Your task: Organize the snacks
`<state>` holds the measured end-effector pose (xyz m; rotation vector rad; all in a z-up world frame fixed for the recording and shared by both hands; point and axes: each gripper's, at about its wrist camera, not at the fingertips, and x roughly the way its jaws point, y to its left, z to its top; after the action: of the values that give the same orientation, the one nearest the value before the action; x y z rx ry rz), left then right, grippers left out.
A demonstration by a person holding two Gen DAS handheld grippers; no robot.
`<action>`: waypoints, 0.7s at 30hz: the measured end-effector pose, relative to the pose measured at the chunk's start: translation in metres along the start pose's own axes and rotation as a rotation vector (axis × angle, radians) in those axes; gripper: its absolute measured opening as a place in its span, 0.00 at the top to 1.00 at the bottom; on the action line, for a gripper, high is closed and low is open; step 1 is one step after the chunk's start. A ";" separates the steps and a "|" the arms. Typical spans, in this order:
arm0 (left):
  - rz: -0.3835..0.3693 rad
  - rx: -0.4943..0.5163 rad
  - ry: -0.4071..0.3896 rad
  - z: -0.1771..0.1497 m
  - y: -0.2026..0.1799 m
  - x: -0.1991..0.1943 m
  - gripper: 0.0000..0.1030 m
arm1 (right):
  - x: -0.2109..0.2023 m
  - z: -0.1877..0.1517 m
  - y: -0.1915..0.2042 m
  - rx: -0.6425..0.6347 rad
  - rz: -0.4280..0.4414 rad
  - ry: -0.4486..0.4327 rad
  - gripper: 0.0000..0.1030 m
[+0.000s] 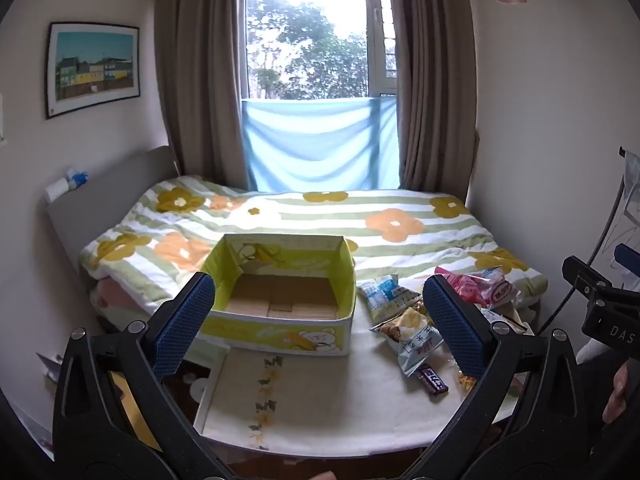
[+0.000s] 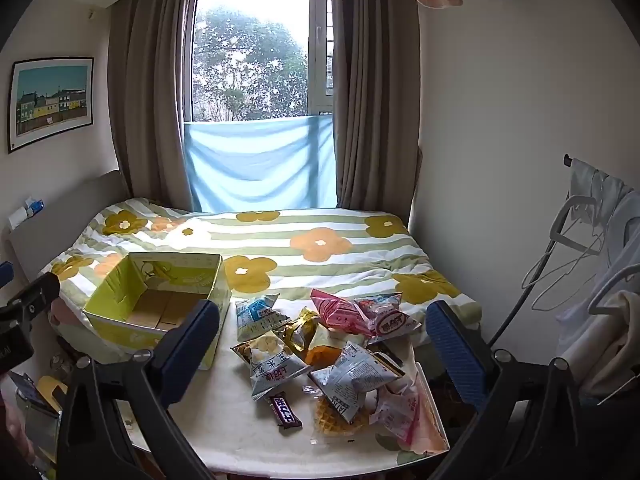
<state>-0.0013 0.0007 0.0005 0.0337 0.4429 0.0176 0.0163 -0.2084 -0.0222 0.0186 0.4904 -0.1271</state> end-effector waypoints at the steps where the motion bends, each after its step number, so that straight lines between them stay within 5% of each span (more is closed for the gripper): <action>1: 0.008 -0.002 -0.002 0.000 0.000 0.000 0.00 | 0.000 0.000 0.000 0.004 0.005 -0.001 0.00; 8: 0.042 -0.004 -0.021 0.003 0.000 -0.003 0.00 | 0.000 0.000 0.000 0.000 0.003 -0.014 0.00; 9: -0.020 0.008 0.002 -0.004 -0.004 0.001 0.00 | 0.000 0.000 0.000 0.003 0.005 -0.014 0.00; 21: -0.021 0.011 0.012 -0.002 -0.010 0.003 0.00 | 0.002 -0.002 -0.005 0.008 -0.001 -0.007 0.00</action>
<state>0.0007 -0.0092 -0.0029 0.0402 0.4551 -0.0052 0.0164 -0.2130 -0.0252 0.0259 0.4834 -0.1297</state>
